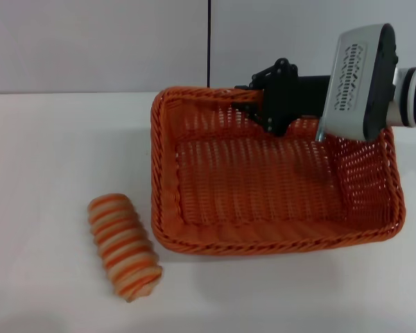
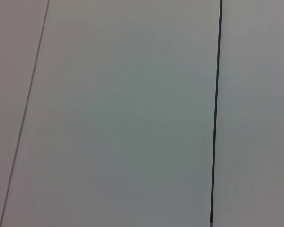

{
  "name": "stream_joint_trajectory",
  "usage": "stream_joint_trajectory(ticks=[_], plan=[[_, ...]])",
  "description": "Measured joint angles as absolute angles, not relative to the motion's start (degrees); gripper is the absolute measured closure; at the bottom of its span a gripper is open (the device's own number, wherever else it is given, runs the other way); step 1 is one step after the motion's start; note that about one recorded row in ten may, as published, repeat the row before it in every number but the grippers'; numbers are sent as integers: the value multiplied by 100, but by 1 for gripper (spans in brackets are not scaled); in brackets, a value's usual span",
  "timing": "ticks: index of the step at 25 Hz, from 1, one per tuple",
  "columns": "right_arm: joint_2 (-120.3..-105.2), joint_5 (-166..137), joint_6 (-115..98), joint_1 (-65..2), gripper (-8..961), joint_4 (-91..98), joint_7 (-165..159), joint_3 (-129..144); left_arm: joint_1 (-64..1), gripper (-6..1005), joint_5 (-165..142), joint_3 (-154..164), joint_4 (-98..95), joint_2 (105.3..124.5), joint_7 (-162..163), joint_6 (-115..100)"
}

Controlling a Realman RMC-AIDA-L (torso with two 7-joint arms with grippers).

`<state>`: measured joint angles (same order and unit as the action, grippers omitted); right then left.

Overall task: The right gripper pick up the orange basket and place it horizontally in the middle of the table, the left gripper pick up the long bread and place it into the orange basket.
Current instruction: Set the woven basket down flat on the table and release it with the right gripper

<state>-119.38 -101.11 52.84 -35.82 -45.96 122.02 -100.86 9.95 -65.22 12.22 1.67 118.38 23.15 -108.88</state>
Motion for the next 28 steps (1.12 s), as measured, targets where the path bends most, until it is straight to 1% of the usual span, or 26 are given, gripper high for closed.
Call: stream_joint_trajectory(ticks=[9,15,25,28], plan=[[-11944,-9925,4929,-3564,760,-4482,12216,-9679,1001,211,-6521,1222,144,11822,2311,-10867],[-11931,-9911,4882,-3500,573,-4528,12185,-9656,1013,213,-6521,1222,131,11821,2311,-10846],[-11912,-9931,4918,-3344,502,-4805,11734,-9555,1045,215,-6521,1245,131,11821,2311,-10837],[-11901,-10011,4894,-3332,422,-4923,11491,-9445,1046,216,-6521,1272,141,11821,2311,-10831]])
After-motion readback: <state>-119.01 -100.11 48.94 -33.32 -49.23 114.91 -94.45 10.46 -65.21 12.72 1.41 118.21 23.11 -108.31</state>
